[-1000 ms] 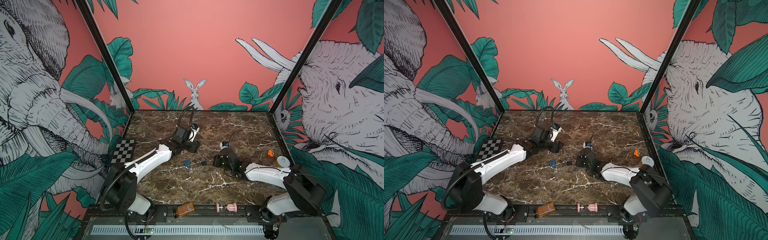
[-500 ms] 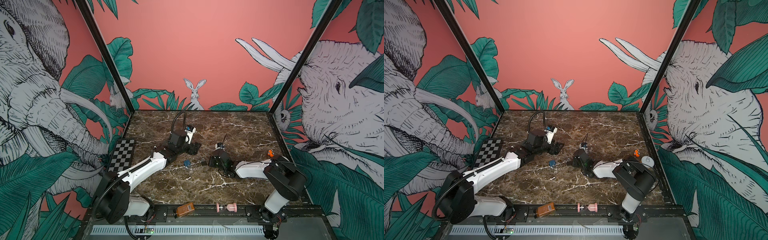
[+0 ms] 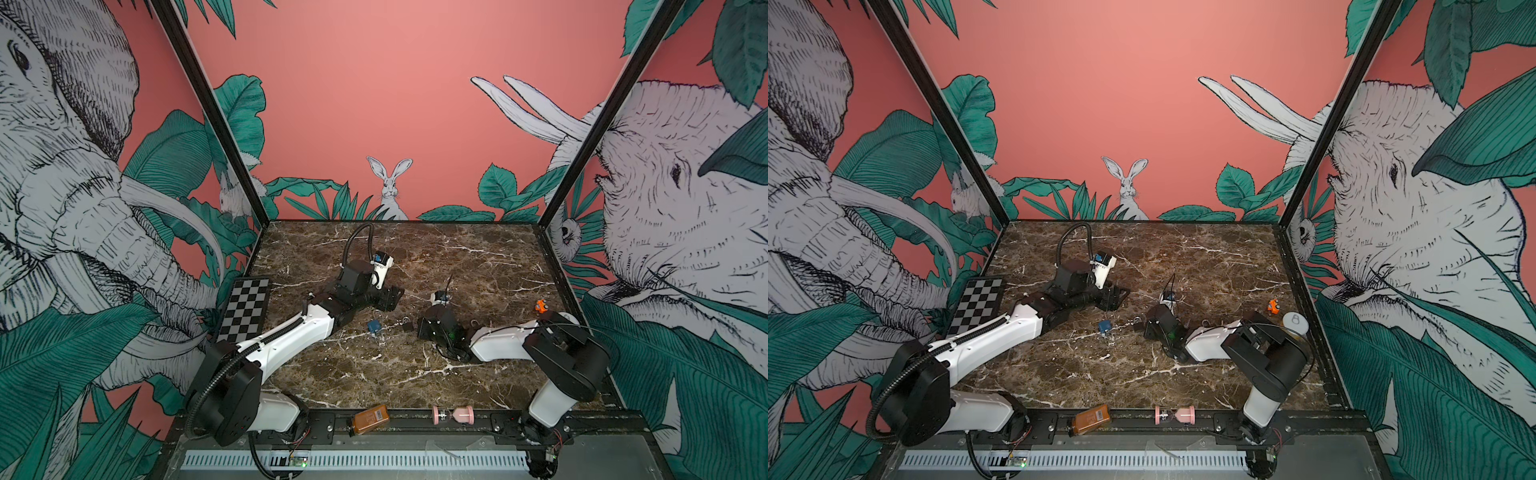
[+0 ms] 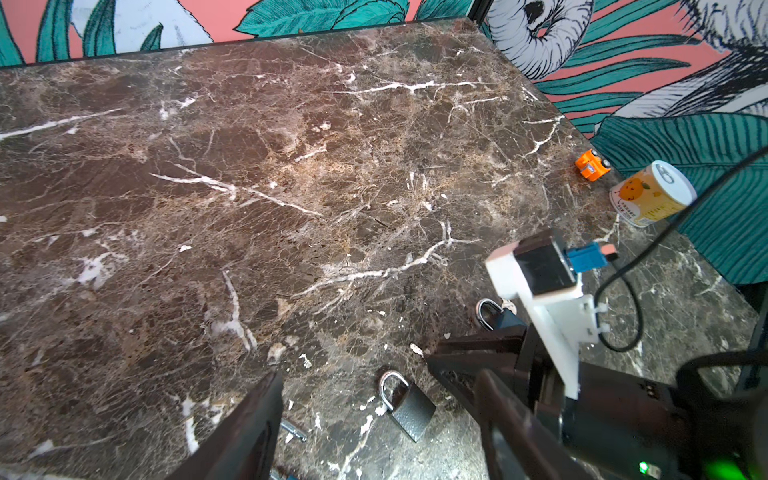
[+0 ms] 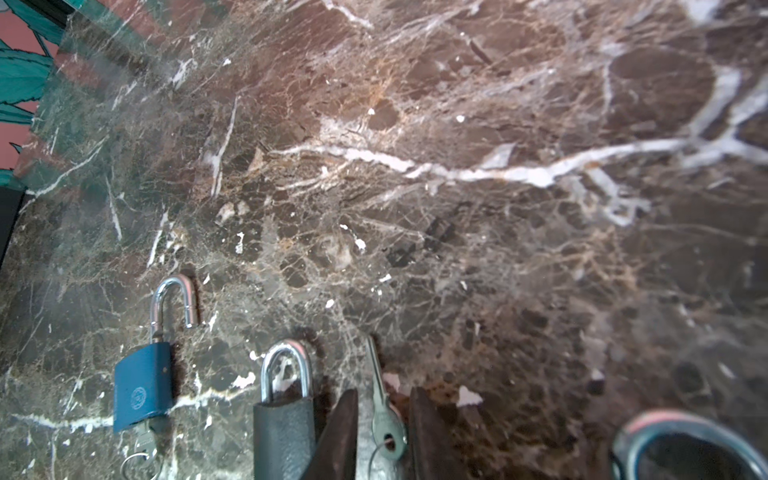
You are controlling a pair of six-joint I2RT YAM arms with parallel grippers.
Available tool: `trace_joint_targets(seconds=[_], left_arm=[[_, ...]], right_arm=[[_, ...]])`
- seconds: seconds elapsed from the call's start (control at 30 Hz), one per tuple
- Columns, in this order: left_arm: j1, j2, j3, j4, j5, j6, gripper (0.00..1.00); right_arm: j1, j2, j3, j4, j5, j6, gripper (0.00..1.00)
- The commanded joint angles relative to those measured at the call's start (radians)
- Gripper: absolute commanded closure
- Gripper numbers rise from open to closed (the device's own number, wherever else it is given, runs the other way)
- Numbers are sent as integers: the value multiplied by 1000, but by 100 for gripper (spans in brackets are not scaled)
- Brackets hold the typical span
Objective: Lock with the key
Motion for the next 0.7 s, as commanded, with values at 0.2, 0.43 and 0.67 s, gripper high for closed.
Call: trace_joint_targets(seconds=[0.2, 0.43, 0.67], left_arm=[[10, 0, 1, 22, 6, -10, 26], [230, -68, -206, 366, 277, -344, 25], [418, -144, -373, 545, 312, -564, 23]], right_arm=[[10, -122, 16, -97, 67, -61, 72], [13, -88, 222, -340, -123, -225, 44], [49, 84, 504, -609, -173, -209, 32]])
